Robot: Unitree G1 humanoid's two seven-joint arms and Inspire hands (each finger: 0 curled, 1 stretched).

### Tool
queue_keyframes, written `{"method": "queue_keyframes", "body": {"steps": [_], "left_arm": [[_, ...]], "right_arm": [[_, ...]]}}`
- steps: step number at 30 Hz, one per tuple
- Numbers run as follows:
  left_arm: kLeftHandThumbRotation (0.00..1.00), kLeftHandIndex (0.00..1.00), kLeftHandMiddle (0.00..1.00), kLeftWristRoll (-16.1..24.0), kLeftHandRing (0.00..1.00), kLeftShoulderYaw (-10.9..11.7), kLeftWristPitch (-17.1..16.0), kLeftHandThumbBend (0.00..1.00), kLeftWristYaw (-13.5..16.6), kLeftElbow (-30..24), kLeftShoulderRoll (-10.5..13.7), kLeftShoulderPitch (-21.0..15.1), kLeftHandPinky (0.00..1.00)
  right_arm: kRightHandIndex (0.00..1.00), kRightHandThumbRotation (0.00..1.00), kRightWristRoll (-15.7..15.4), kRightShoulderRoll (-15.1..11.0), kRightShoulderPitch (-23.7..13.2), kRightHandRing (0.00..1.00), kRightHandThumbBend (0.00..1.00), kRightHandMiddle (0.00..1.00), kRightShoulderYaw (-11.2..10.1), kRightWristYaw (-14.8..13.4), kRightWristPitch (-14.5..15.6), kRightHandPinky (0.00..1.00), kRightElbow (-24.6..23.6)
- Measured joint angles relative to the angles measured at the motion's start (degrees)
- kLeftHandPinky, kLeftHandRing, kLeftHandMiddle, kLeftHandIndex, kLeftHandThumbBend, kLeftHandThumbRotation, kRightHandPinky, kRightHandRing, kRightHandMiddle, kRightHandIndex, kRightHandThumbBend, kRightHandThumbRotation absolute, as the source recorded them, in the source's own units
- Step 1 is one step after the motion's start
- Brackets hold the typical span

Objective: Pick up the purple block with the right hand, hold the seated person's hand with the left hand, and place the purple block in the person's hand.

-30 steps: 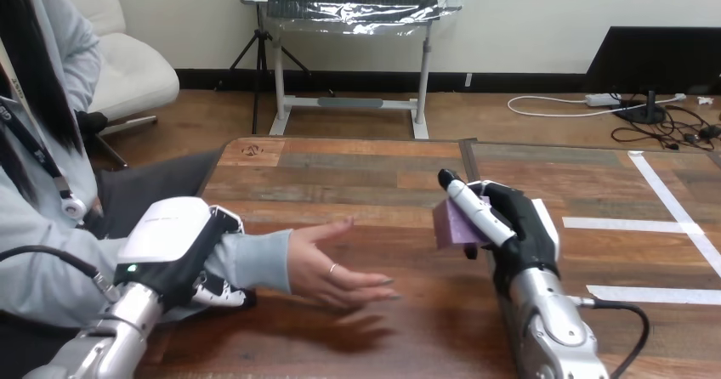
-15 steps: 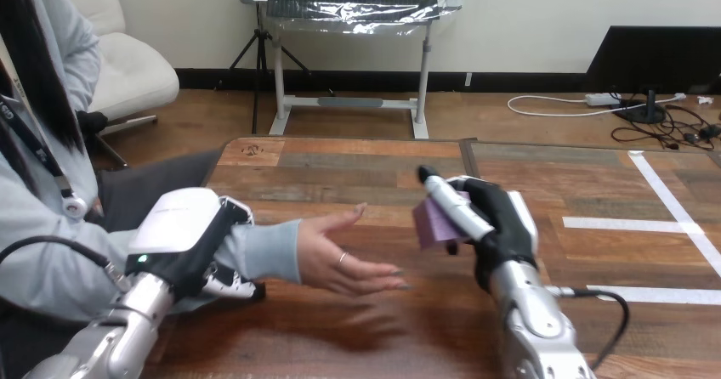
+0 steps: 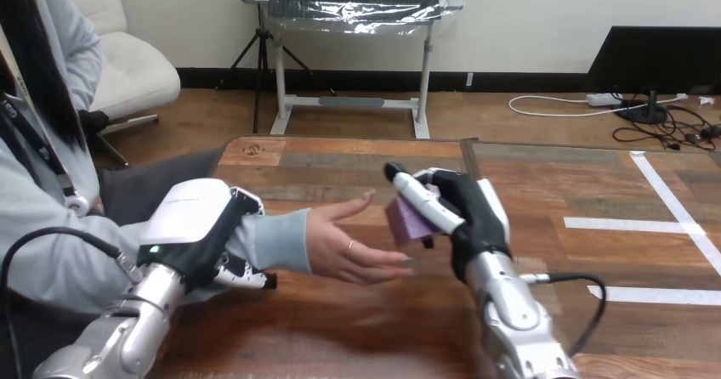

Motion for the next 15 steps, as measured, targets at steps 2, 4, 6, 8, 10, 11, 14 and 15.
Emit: {"method": "queue_keyframes", "body": {"steps": [2,4,6,8,10,11,14,15], "left_arm": [[0.07,0.34,0.31,0.0,0.24,0.0,0.1,0.85,0.0,0.0,-0.2,-0.2,0.18],[0.08,0.34,0.31,0.0,0.24,0.0,0.2,0.85,0.0,0.0,-0.3,-0.3,0.18],[0.07,0.34,0.31,0.0,0.24,0.0,0.4,0.85,0.0,0.0,-0.5,-0.5,0.18],[0.07,0.34,0.31,0.0,0.24,0.0,0.7,0.85,0.0,0.0,-0.7,-0.6,0.18],[0.07,0.34,0.31,0.0,0.24,0.0,0.9,0.85,0.0,0.0,-0.9,-0.7,0.18],[0.08,0.34,0.31,0.0,0.24,0.0,1.0,0.85,0.0,0.0,-1.0,-0.7,0.18],[0.08,0.34,0.32,0.0,0.24,0.0,1.4,0.85,0.0,0.0,-1.4,-0.8,0.19],[0.08,0.34,0.32,0.0,0.24,0.0,1.5,0.85,0.0,0.1,-1.5,-0.9,0.19]], "right_arm": [[0.16,0.34,-0.4,0.4,-0.1,0.06,0.30,0.11,0.3,-0.1,-0.3,0.02,0.0],[0.16,0.34,-0.8,0.8,-0.1,0.06,0.30,0.11,0.6,-0.3,-0.5,0.02,0.0],[0.16,0.33,-1.0,1.0,-0.1,0.06,0.30,0.11,0.9,-0.4,-0.6,0.02,0.0],[0.16,0.33,-1.3,1.1,-0.1,0.07,0.30,0.11,1.2,-0.4,-0.7,0.02,0.0],[0.15,0.33,-1.6,1.4,-0.1,0.07,0.30,0.11,1.6,-0.4,-0.7,0.02,0.1],[0.16,0.33,-1.8,1.5,-0.1,0.07,0.30,0.11,1.8,-0.4,-0.7,0.02,0.1],[0.16,0.32,-2.2,1.9,-0.1,0.07,0.30,0.11,2.3,-0.5,-0.9,0.02,0.1],[0.16,0.32,-2.3,2.1,-0.1,0.07,0.30,0.12,2.4,-0.5,-1.0,0.02,0.1]]}}
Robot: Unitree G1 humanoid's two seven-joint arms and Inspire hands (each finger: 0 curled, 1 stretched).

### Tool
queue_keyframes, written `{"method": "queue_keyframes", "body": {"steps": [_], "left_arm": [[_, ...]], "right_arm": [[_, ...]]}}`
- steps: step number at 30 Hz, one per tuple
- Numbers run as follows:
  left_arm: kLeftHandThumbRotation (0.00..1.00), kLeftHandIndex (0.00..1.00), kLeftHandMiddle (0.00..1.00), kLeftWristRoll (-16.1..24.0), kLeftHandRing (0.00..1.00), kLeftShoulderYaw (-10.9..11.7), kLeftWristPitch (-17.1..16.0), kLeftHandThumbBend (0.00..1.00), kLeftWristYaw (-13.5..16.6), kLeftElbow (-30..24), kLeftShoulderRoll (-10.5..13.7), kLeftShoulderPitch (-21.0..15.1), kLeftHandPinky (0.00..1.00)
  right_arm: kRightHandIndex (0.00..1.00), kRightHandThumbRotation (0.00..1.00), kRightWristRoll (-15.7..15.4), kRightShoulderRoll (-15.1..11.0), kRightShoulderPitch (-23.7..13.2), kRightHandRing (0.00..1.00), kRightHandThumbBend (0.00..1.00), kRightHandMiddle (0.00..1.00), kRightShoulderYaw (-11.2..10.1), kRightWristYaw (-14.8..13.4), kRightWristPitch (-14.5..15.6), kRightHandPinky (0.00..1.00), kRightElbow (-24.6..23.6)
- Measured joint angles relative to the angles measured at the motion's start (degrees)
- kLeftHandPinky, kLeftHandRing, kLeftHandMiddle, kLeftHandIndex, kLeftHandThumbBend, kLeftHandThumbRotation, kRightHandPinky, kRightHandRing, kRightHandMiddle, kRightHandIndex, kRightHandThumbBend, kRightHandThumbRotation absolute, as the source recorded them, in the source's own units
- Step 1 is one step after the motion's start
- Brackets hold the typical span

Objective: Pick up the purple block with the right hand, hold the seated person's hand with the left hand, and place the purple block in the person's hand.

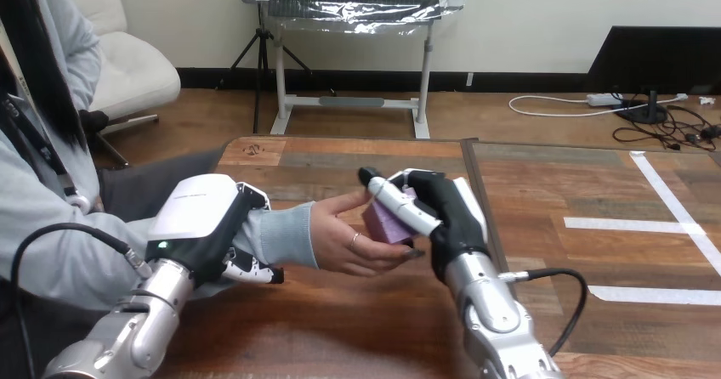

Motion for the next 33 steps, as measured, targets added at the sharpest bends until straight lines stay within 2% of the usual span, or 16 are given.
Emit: {"method": "queue_keyframes", "body": {"steps": [8,25,33], "left_arm": [[0.08,0.34,0.31,0.0,0.24,0.0,0.4,0.85,0.0,0.1,-0.6,-0.1,0.18],[0.06,0.35,0.31,0.0,0.24,0.0,0.9,0.86,0.0,0.5,-1.3,-0.1,0.18],[0.04,0.34,0.31,0.0,0.24,0.0,1.4,0.87,0.1,0.7,-1.8,-0.1,0.18]], "right_arm": [[0.16,0.32,-0.6,0.9,0.0,0.07,0.30,0.12,0.5,0.0,-0.4,0.02,0.0],[0.17,0.34,-3.2,0.9,0.0,0.08,0.31,0.13,2.3,-1.5,-0.8,0.03,0.2],[0.17,0.35,-3.4,1.1,0.0,0.09,0.32,0.13,2.7,-1.9,-1.3,0.04,0.2]]}}
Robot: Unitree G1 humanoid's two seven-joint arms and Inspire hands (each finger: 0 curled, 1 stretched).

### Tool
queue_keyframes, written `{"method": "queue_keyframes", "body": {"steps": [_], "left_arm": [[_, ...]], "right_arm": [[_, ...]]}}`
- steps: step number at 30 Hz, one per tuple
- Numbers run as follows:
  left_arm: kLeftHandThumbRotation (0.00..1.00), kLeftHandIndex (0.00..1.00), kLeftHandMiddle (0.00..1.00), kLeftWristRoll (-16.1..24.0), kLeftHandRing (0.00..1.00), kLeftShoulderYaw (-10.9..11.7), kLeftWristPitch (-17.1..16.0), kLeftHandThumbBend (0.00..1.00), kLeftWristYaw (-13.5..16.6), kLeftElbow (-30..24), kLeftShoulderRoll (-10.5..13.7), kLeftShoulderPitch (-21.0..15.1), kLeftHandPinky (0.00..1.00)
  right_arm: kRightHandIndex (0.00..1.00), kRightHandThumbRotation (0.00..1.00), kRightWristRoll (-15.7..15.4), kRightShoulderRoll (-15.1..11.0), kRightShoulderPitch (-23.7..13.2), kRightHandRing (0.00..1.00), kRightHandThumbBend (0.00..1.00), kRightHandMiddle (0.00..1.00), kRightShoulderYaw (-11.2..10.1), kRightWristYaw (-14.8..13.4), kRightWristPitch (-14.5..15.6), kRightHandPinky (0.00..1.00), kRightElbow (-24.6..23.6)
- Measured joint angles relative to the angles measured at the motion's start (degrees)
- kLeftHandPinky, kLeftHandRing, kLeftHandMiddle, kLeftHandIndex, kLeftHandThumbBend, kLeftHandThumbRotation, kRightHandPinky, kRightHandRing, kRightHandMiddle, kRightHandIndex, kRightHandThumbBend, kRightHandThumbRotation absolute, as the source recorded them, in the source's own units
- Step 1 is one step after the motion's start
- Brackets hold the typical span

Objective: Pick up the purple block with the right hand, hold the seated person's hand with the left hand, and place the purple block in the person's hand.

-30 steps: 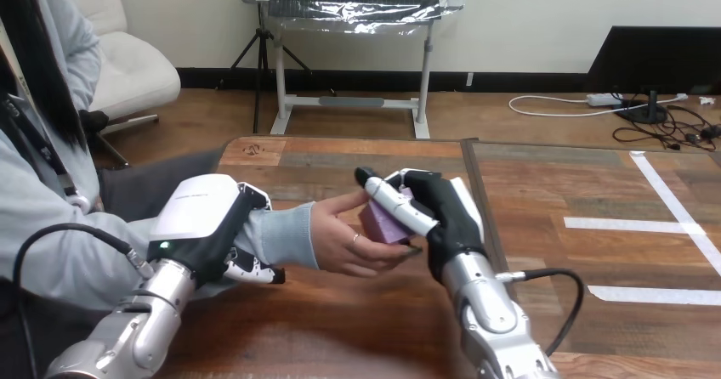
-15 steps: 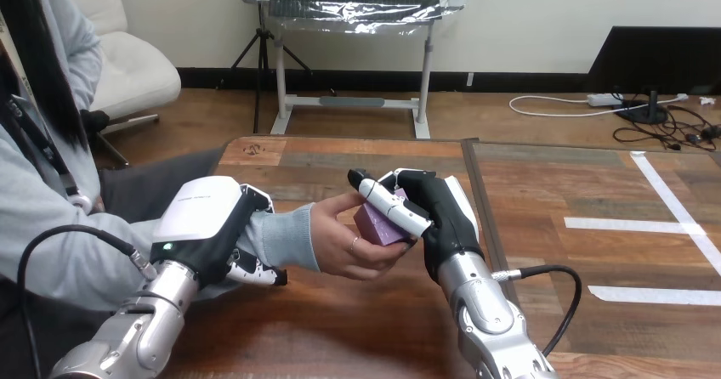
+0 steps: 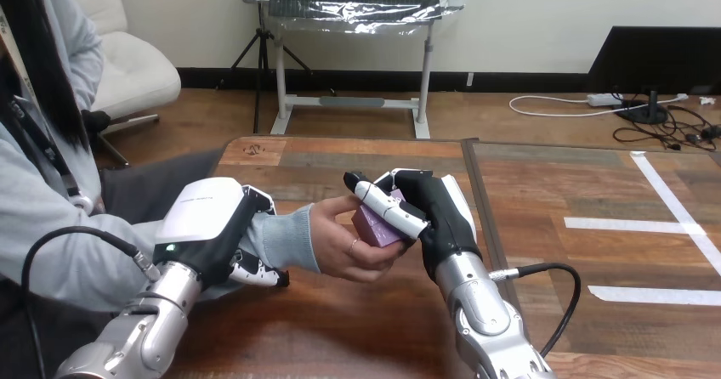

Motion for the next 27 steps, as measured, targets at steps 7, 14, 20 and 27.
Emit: {"method": "queue_keyframes", "body": {"steps": [7,14,20,27], "left_arm": [[0.04,0.34,0.31,0.0,0.24,0.0,0.4,0.86,0.2,0.0,-0.3,0.0,0.18],[0.05,0.34,0.31,0.0,0.24,0.0,0.4,0.86,0.7,0.0,-0.6,0.0,0.18],[0.05,0.34,0.31,0.0,0.24,0.0,0.4,0.86,1.3,0.1,-0.8,0.0,0.18],[0.06,0.34,0.31,-0.1,0.24,0.0,0.4,0.85,1.3,0.1,-0.9,0.0,0.18]], "right_arm": [[0.17,0.37,-0.5,0.0,0.0,0.09,0.31,0.14,0.3,-0.2,-0.4,0.04,0.0],[0.17,0.38,-1.1,0.0,0.0,0.09,0.31,0.14,0.4,-0.2,-1.4,0.04,0.3],[0.17,0.39,-1.1,0.0,0.0,0.09,0.32,0.14,0.4,-0.2,-1.6,0.04,0.4],[0.17,0.40,-1.1,0.0,0.0,0.09,0.31,0.14,0.4,-0.2,-1.6,0.05,0.5]]}}
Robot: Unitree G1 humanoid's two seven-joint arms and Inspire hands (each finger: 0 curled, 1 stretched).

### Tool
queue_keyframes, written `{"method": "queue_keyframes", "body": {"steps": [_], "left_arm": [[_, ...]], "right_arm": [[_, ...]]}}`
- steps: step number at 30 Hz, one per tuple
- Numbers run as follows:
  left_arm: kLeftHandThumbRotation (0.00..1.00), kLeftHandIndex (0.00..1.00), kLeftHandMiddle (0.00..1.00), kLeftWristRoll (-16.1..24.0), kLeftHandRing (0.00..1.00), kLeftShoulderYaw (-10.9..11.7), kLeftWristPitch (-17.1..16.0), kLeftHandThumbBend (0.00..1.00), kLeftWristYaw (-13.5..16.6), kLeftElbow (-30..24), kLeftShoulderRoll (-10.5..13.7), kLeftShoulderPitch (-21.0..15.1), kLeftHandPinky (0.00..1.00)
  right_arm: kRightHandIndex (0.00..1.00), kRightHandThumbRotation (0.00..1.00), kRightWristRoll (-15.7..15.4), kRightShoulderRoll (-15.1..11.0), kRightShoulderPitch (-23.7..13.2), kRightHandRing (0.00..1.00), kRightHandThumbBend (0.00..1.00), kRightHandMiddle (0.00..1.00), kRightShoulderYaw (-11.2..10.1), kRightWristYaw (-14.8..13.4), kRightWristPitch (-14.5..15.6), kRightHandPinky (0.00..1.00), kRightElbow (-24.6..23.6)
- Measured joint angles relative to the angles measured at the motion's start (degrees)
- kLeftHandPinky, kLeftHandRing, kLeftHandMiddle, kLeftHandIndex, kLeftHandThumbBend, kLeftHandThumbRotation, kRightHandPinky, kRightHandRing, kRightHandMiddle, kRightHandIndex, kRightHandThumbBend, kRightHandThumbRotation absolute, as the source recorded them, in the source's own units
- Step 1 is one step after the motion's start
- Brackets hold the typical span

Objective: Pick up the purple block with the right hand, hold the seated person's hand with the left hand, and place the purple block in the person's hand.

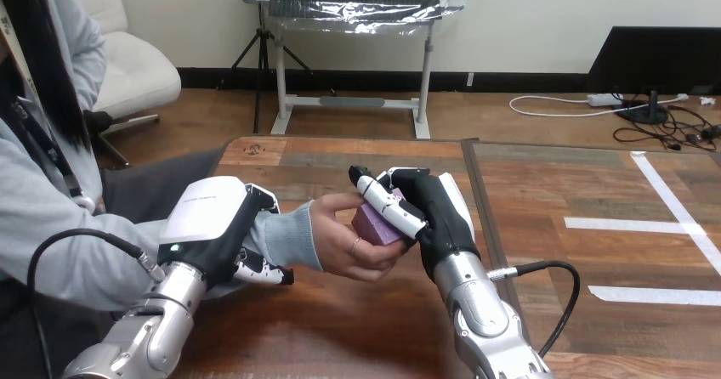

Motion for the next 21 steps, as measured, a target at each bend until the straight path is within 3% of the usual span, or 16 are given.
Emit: {"method": "queue_keyframes", "body": {"steps": [13,21], "left_arm": [[0.08,0.35,0.32,-0.5,0.25,0.1,0.0,0.86,0.0,0.0,0.0,0.0,0.19],[0.09,0.39,0.37,-0.5,0.32,0.1,-0.1,0.87,0.5,0.0,0.0,0.0,0.28]], "right_arm": [[0.18,0.46,-0.9,-0.1,-0.1,0.09,0.31,0.14,0.0,-0.3,-1.0,0.05,0.6],[0.22,0.51,-1.0,-0.2,-0.2,0.13,0.39,0.18,0.1,-0.3,-1.7,0.08,1.1]]}}
